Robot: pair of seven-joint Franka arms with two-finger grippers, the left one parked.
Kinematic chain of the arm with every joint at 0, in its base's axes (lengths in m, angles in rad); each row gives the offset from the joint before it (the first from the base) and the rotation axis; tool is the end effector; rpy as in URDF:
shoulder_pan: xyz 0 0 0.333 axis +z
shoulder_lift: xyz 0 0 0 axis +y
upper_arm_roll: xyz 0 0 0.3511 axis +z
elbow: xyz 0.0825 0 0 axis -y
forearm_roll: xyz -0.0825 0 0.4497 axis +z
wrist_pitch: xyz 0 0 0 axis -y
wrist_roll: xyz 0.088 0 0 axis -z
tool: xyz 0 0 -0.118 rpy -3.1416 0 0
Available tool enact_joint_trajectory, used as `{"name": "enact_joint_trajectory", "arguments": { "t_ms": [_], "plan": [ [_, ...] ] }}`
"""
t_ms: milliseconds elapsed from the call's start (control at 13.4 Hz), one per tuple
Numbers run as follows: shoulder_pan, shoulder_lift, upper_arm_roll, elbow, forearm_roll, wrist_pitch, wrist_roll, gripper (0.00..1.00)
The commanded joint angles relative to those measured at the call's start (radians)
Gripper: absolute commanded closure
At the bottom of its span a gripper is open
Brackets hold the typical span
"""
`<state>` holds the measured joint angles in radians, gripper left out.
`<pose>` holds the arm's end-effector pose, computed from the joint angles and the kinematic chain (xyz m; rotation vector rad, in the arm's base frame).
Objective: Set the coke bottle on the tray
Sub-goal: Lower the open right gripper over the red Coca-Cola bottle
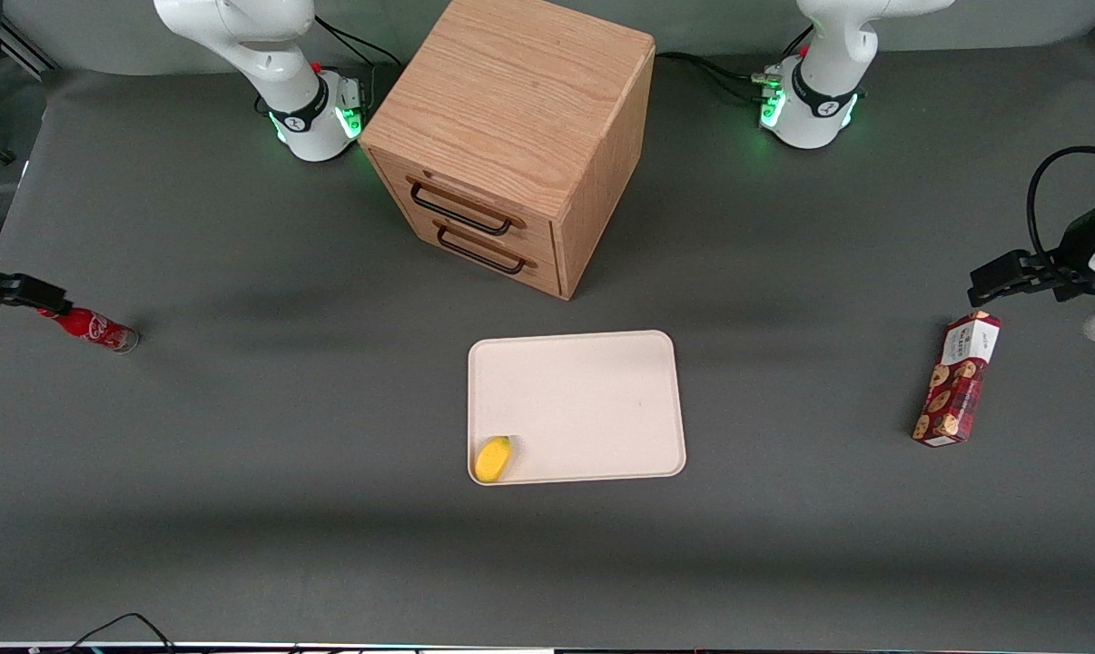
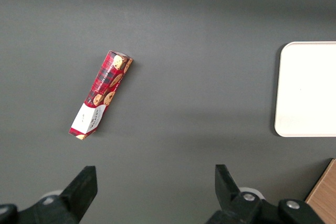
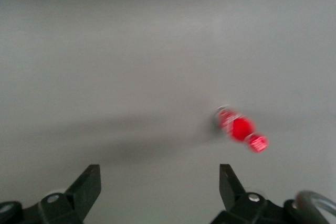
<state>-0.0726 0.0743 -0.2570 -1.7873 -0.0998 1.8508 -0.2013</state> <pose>0.6126 -0.2150 0.5103 3.0289 -0.1511 -0.0582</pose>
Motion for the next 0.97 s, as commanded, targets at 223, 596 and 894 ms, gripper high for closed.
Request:
{"name": "enact_joint_trajectory", "arguments": {
  "t_ms": [223,596,894],
  "plan": [
    [-0.032,0.019,-0.18,-0.295,0.044,0.414,-0.285,0.0],
    [-0.099,0.145,-0.185,-0.319,0.238,0.528,-0.464,0.0],
    [-0.121,0.179,-0.183,-0.32,0.241,0.553,-0.498,0.0]
  ]
}}
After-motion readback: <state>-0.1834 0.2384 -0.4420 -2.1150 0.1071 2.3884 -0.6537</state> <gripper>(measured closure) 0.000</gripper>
